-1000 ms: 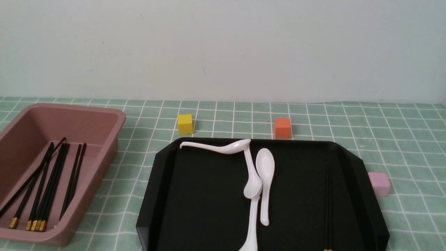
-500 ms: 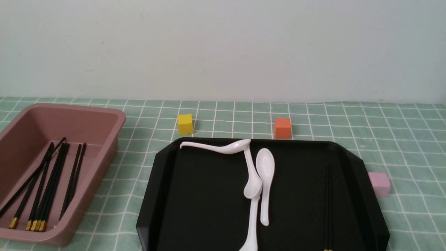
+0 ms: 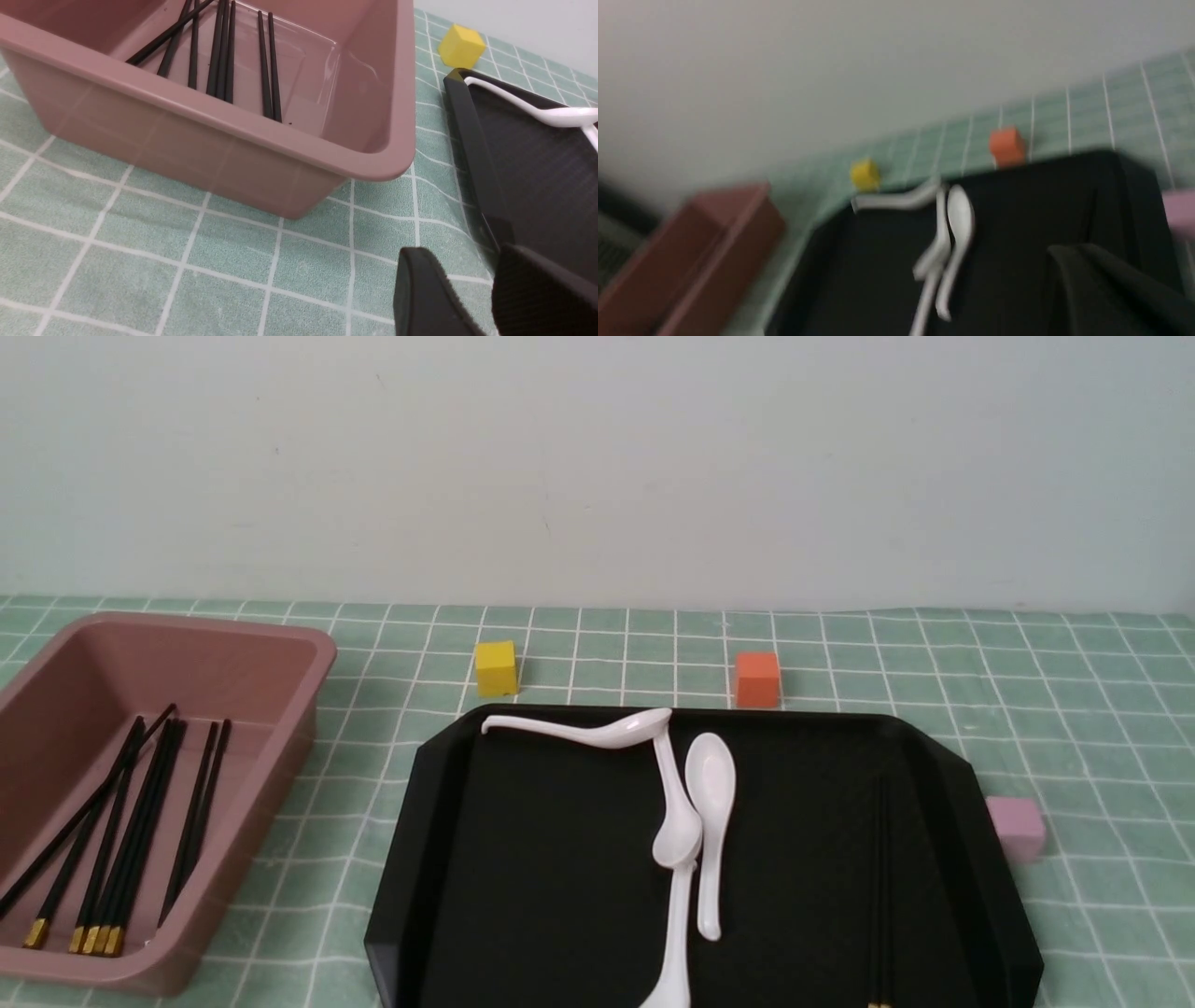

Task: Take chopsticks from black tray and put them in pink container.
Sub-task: 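Move the gripper over the chopsticks on the black tray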

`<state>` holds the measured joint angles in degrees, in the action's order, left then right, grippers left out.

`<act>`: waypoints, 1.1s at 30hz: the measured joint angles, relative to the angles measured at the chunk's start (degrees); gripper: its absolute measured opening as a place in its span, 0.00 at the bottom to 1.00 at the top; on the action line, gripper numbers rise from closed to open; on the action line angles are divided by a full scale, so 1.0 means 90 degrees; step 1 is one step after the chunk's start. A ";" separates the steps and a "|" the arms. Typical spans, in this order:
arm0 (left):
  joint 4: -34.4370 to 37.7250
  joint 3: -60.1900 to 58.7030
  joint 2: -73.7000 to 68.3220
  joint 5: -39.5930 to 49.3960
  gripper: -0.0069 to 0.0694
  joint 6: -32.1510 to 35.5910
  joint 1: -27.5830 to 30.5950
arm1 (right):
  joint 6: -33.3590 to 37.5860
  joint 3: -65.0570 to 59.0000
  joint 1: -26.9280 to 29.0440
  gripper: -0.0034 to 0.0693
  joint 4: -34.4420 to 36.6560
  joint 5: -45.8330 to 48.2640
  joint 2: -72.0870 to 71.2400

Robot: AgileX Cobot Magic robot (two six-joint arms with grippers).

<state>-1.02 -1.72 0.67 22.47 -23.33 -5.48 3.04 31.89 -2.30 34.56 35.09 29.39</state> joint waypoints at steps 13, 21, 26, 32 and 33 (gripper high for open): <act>0.0000 0.0000 0.0000 0.0000 0.40 0.0000 0.0000 | 0.0380 0.1023 -0.1181 0.21 -0.0306 0.1508 0.5676; 0.0000 0.0000 0.0000 0.0000 0.40 0.0000 0.0000 | -0.2479 0.1987 -0.2478 0.32 -0.2206 0.0616 0.7140; 0.0000 0.0000 0.0000 0.0000 0.40 0.0000 0.0000 | -0.4079 0.2368 -0.2756 0.44 -0.3407 0.0516 0.7566; 0.0000 0.0000 0.0000 0.0000 0.40 0.0000 0.0000 | -0.4972 0.2402 -0.2790 0.51 -0.4046 0.0363 0.7909; 0.0000 0.0000 0.0000 0.0000 0.40 0.0000 0.0000 | -0.4997 0.2402 -0.2790 0.51 -0.4056 0.0347 0.7979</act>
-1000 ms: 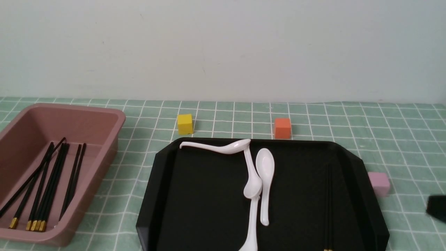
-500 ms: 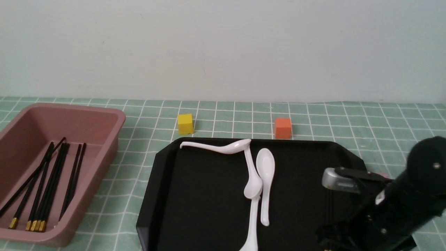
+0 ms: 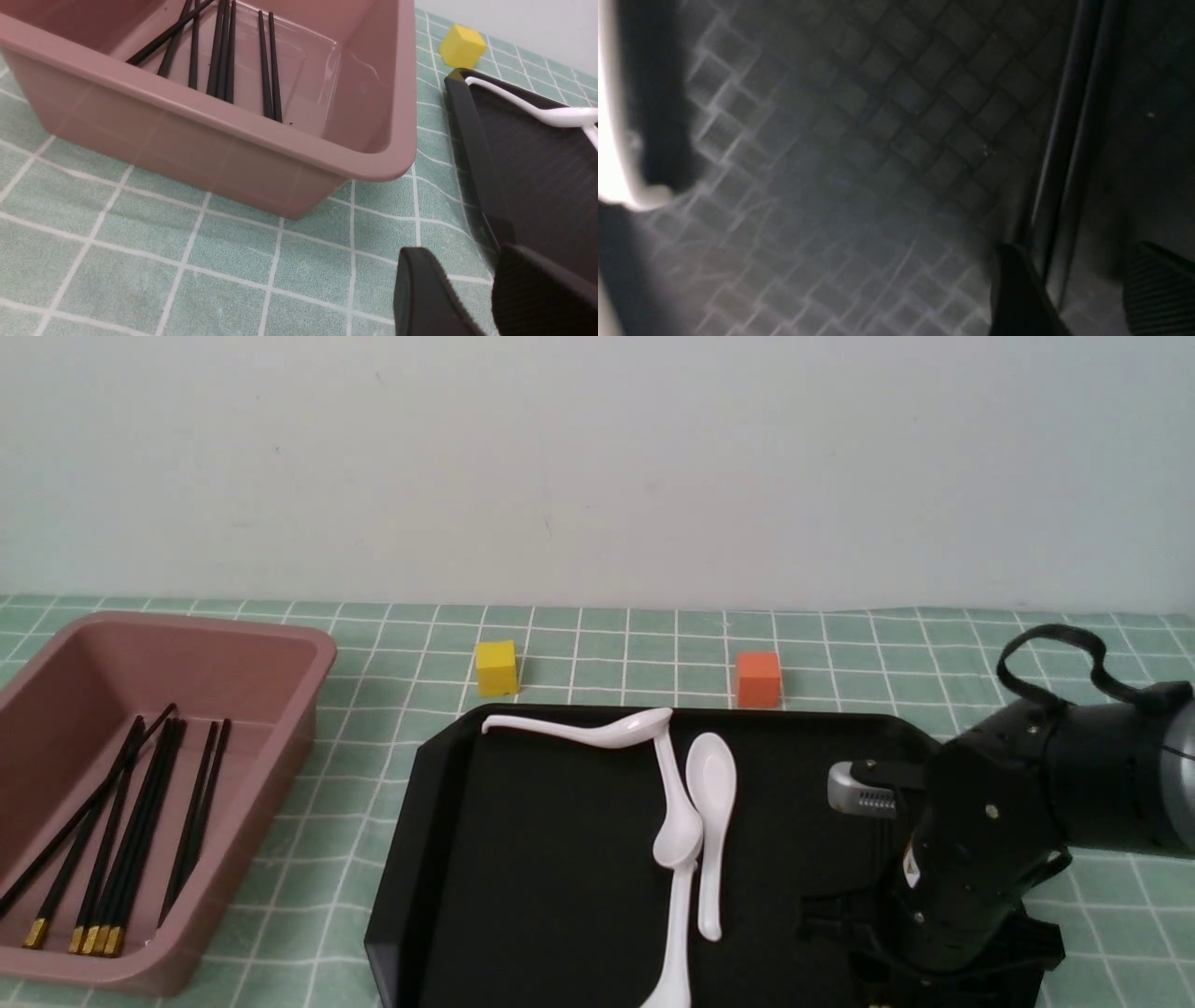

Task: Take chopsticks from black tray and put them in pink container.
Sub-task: 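Move the gripper over the chopsticks on the black tray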

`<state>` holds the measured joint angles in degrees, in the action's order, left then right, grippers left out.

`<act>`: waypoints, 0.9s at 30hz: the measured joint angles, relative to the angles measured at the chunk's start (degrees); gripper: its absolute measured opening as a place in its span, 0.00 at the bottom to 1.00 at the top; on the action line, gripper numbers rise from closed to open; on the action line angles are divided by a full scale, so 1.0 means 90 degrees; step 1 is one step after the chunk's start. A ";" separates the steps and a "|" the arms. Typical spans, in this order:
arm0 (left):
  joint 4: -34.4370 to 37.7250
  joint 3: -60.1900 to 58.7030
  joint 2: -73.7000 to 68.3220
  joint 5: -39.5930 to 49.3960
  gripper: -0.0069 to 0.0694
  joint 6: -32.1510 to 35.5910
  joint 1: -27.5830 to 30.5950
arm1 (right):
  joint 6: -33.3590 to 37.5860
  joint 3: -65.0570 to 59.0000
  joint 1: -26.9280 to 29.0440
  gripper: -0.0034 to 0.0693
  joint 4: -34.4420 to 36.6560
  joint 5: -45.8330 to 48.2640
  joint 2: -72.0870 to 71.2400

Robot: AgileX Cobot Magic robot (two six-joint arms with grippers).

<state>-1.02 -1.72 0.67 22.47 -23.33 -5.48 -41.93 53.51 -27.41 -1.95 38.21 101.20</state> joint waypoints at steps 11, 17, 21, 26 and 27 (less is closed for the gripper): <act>0.0000 0.0000 0.0000 0.0000 0.40 0.0000 0.0000 | -0.0080 0.0146 -0.0008 0.41 -0.0010 0.0149 0.0252; 0.0000 0.0000 0.0000 0.0000 0.40 0.0000 0.0000 | 0.0154 0.0160 -0.0008 0.24 0.0082 0.0165 0.0154; 0.0000 0.0000 0.0000 0.0000 0.40 0.0000 0.0000 | 0.0405 0.0348 -0.0008 0.24 0.0391 0.0613 -0.0151; 0.0000 0.0000 0.0000 0.0000 0.40 0.0000 0.0000 | 0.0794 0.1212 -0.0034 0.24 0.0902 0.1224 -0.0959; 0.0000 0.0000 0.0000 0.0000 0.40 0.0000 0.0000 | 0.0926 0.1437 -0.0092 0.24 0.1036 0.1194 -0.1087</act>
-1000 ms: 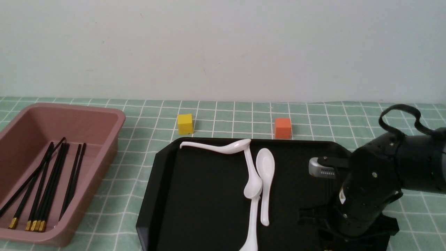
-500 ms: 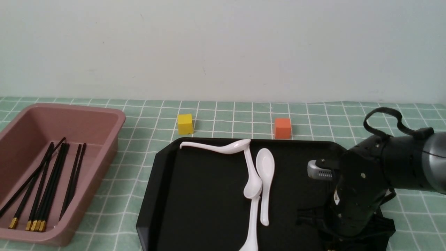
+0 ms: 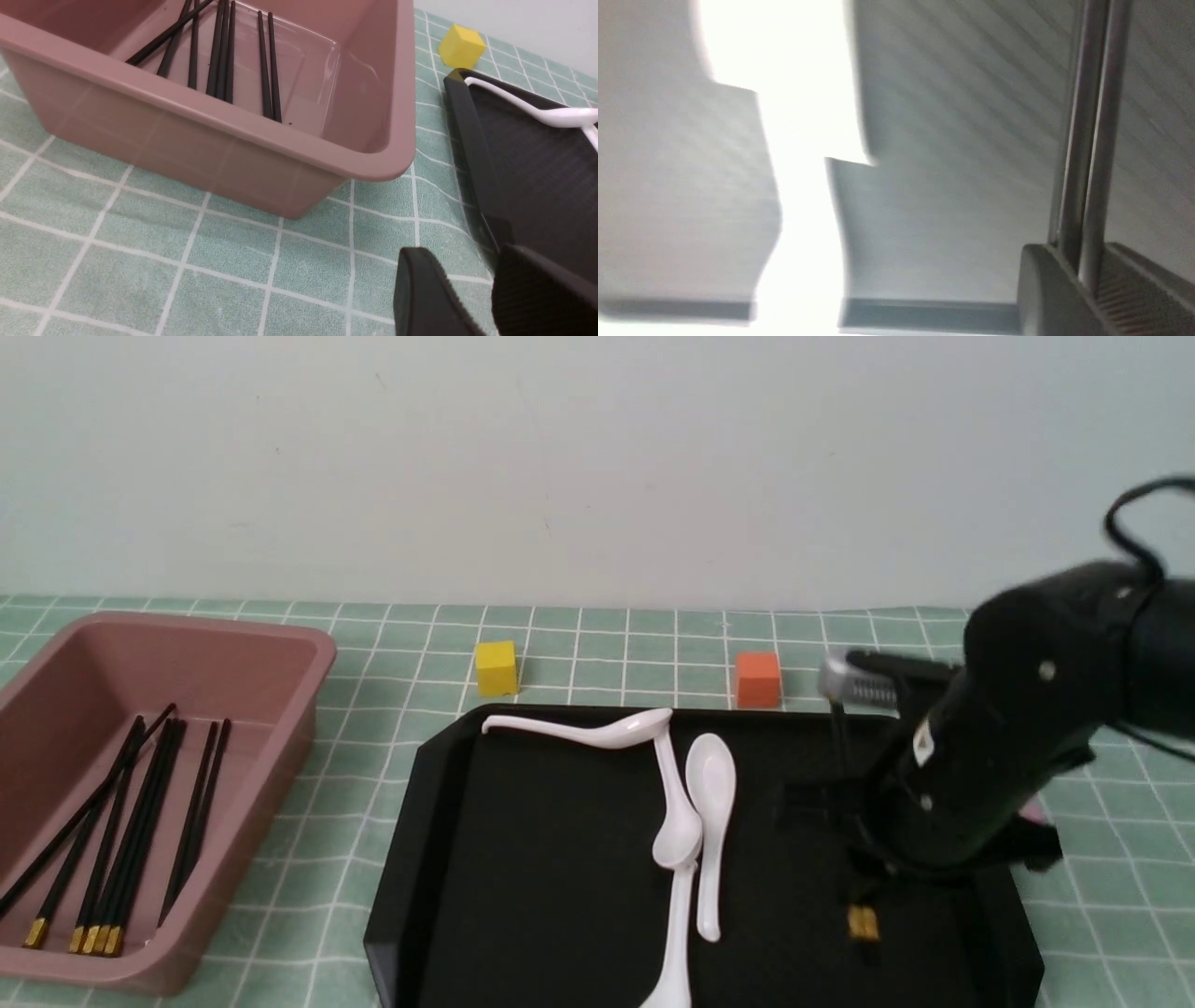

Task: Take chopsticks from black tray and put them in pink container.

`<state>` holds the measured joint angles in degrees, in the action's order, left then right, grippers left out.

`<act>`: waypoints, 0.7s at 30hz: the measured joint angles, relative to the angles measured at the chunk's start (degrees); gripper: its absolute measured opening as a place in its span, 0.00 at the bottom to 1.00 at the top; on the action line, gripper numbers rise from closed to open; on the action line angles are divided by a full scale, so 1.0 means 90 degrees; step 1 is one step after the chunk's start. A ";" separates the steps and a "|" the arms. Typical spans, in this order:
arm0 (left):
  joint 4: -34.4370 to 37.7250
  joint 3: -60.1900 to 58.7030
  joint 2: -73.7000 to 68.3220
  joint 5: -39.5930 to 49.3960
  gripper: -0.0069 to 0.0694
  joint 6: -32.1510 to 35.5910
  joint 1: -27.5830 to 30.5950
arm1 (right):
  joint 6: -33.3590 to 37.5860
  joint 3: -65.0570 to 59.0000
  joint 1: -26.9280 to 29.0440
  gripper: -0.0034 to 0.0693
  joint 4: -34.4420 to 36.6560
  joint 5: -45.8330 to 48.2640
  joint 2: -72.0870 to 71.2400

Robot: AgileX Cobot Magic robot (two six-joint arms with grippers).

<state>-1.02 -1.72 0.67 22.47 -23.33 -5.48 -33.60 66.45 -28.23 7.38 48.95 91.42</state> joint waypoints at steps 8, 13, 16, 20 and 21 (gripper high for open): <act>0.0000 0.0000 0.0000 0.0000 0.40 0.0000 0.0000 | 0.1284 0.2052 -0.0981 0.24 0.1527 -0.0944 0.0369; 0.0000 0.0000 0.0000 0.0000 0.40 0.0000 0.0000 | 0.2159 0.4009 -0.1699 0.24 0.2683 -0.1162 0.1934; 0.0000 0.0000 0.0000 0.0000 0.40 0.0000 0.0000 | 0.2507 0.5260 -0.2051 0.24 0.3239 -0.1195 0.3074; 0.0000 0.0000 0.0000 0.0000 0.40 0.0000 0.0000 | 0.2877 0.6734 -0.2394 0.24 0.3781 -0.1496 0.4429; 0.0000 0.0000 0.0000 0.0000 0.40 0.0000 0.0000 | 0.2965 0.7061 -0.2462 0.24 0.3898 -0.1610 0.4744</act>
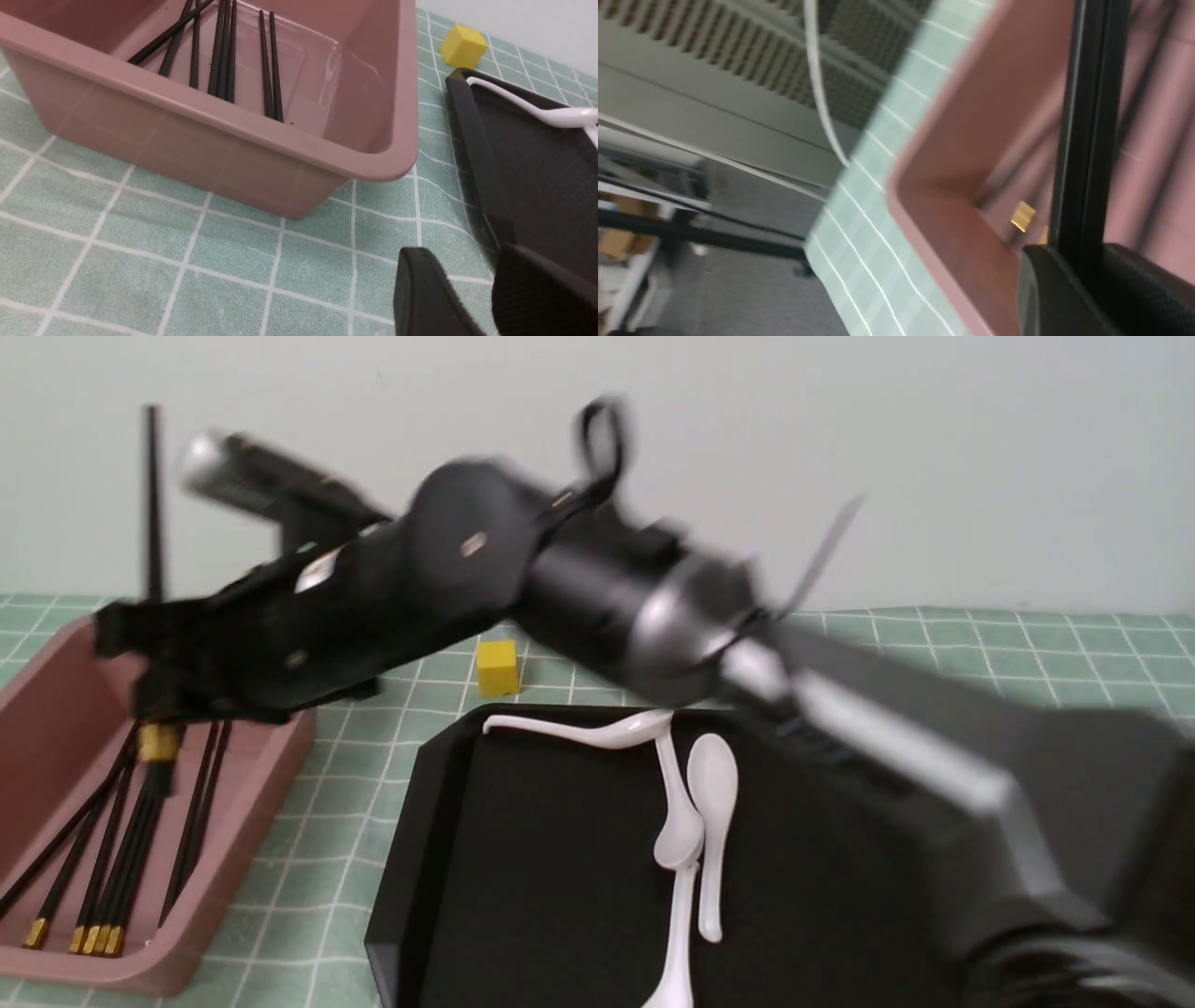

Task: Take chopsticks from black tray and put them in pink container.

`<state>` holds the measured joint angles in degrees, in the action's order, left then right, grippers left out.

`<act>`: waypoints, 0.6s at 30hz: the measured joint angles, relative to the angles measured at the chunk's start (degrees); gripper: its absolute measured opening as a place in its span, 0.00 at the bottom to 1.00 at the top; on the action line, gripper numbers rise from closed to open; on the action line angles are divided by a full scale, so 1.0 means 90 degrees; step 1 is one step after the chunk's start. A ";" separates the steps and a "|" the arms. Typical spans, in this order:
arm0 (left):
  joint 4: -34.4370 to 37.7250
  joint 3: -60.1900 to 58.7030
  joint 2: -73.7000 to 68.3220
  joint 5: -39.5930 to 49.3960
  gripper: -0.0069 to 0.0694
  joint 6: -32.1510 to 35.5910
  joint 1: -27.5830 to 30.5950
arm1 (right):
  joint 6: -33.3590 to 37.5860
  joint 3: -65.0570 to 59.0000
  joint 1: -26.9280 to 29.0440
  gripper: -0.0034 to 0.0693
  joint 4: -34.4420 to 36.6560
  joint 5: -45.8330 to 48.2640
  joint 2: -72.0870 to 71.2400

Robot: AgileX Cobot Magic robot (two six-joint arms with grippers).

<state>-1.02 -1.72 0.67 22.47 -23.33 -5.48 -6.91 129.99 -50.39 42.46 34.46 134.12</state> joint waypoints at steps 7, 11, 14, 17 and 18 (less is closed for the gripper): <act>0.0000 0.0000 0.0000 0.0000 0.40 0.0000 0.0000 | 0.0188 0.1077 -0.0168 0.24 0.0517 -0.0576 0.1312; 0.0000 0.0000 0.0000 0.0000 0.40 0.0000 0.0000 | 0.0195 0.1099 -0.0168 0.30 0.0540 -0.0582 0.1493; 0.0000 0.0000 0.0000 0.0000 0.40 0.0000 0.0000 | 0.0195 0.1130 -0.0162 0.39 0.0540 -0.0380 0.1509; 0.0000 0.0000 0.0000 0.0000 0.40 0.0000 0.0000 | 0.0195 0.1267 -0.0099 0.47 0.0499 0.0087 0.1495; 0.0000 0.0000 0.0000 0.0000 0.40 0.0000 0.0000 | 0.0195 0.1305 -0.0052 0.48 0.0451 0.0354 0.1467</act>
<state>-1.02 -1.72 0.67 22.47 -23.33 -5.48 -5.15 141.74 -50.86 46.51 37.65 147.31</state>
